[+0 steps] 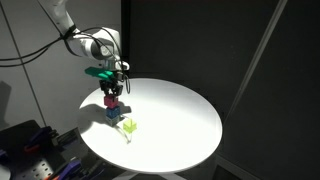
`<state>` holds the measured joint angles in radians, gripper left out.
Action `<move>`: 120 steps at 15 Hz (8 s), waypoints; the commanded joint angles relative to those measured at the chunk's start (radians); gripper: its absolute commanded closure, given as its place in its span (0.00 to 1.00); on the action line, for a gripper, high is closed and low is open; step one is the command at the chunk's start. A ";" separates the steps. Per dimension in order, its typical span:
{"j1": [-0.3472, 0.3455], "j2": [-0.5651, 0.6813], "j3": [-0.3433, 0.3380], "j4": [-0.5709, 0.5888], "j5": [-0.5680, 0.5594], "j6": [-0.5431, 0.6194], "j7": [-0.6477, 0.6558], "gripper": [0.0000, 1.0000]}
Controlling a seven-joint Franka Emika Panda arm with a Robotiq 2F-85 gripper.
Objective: Put the pink block on top of the stack on the left.
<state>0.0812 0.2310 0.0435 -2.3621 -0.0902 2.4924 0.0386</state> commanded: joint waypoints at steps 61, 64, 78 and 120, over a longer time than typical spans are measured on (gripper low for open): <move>-0.020 -0.200 -0.008 -0.028 0.083 -0.290 0.047 0.00; -0.024 -0.236 -0.011 -0.046 0.087 -0.278 0.060 0.00; -0.038 -0.441 -0.019 -0.144 0.141 -0.226 0.032 0.00; -0.045 -0.662 -0.037 -0.175 0.124 -0.447 0.016 0.00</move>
<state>0.0491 -0.4314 -0.0054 -2.5388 0.0287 2.0469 0.0595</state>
